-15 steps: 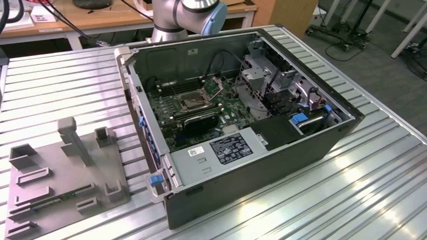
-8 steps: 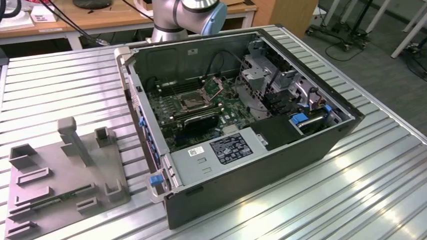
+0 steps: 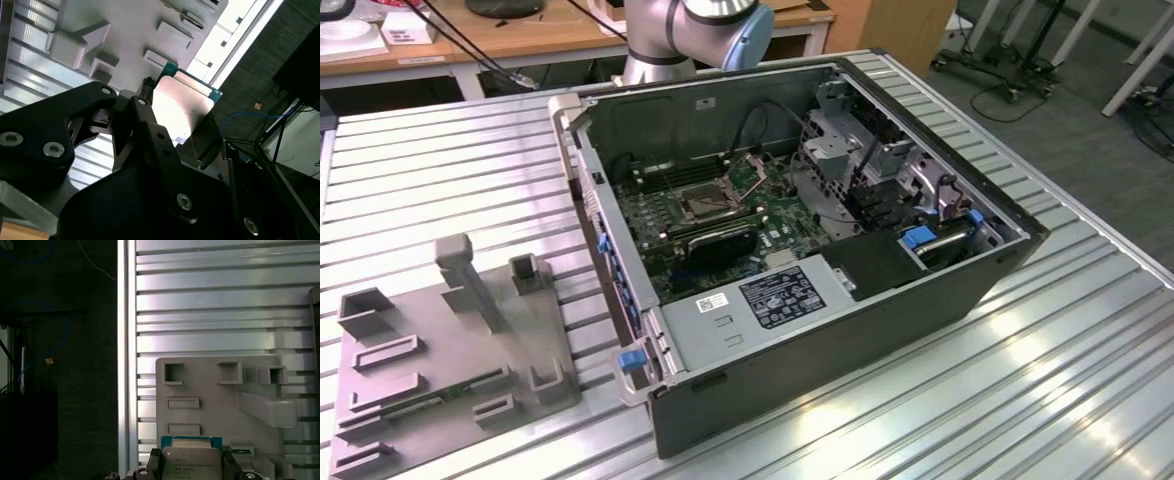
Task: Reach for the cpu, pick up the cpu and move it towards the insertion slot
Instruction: 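Pick up the cpu and move it towards the insertion slot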
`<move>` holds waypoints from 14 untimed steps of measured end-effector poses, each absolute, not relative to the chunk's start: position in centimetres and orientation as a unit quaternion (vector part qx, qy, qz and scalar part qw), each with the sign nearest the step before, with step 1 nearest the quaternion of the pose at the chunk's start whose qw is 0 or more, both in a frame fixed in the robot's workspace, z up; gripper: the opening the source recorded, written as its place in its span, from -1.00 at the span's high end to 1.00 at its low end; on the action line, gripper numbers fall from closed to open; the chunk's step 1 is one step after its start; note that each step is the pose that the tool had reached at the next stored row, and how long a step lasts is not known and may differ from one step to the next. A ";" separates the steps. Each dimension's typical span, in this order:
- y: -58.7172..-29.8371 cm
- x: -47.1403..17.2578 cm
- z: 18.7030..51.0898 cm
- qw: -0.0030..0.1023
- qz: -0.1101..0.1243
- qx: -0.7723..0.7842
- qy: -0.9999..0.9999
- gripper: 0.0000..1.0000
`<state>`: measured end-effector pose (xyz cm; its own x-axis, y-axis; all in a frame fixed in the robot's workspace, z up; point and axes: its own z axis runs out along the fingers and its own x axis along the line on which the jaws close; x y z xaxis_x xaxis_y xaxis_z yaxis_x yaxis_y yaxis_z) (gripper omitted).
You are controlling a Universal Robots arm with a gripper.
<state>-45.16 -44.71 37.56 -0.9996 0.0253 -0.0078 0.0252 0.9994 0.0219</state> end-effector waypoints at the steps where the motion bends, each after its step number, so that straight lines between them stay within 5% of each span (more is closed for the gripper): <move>1: -44.7 -45.2 37.6 0.004 0.011 0.013 1.000 -0.09; 14: -44.7 -44.9 37.7 0.004 0.011 0.013 1.000 -0.09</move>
<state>-44.94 -44.71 37.65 -0.9997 0.0252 -0.0078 0.0251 0.9994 0.0221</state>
